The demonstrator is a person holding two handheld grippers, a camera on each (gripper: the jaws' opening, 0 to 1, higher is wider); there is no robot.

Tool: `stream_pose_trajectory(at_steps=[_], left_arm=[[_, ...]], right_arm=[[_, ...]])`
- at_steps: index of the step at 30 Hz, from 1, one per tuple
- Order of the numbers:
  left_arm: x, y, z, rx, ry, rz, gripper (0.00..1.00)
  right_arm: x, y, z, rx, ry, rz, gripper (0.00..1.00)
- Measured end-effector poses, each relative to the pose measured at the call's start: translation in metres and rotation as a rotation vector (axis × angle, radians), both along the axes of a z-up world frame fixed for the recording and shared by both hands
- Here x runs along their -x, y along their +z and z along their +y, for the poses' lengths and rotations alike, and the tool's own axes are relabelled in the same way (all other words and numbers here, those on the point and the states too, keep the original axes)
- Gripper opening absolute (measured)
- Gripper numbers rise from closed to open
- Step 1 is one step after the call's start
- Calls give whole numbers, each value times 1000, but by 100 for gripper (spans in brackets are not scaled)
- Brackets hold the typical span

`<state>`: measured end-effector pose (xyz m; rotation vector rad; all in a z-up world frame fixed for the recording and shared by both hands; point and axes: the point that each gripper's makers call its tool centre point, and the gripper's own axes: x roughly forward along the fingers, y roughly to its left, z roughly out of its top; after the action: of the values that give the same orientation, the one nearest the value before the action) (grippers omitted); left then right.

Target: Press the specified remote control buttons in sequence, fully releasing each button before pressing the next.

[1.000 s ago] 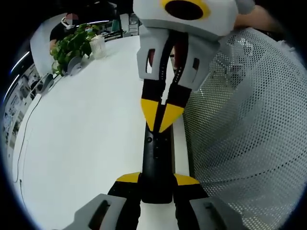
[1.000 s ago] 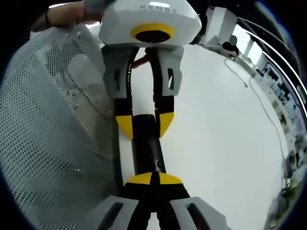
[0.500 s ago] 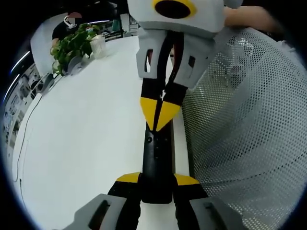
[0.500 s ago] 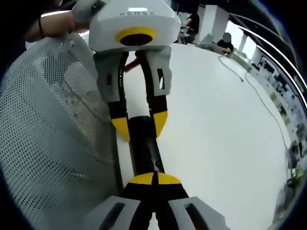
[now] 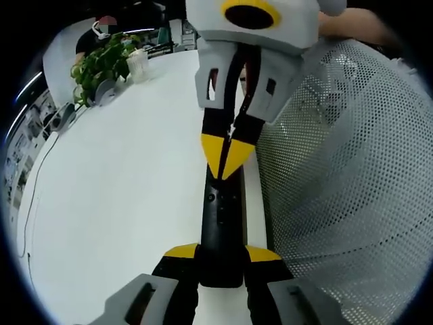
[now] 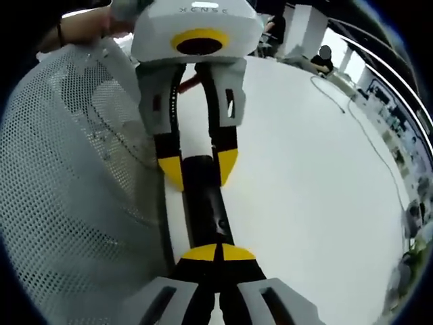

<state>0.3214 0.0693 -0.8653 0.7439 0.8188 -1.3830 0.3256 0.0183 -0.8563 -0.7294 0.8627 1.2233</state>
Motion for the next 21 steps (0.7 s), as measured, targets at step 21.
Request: stream_pose_trajectory(at_steps=[21], left_arm=[[0, 0, 0, 15, 13, 6, 25]], right_arm=[[1, 1, -12, 9, -14, 31, 0]])
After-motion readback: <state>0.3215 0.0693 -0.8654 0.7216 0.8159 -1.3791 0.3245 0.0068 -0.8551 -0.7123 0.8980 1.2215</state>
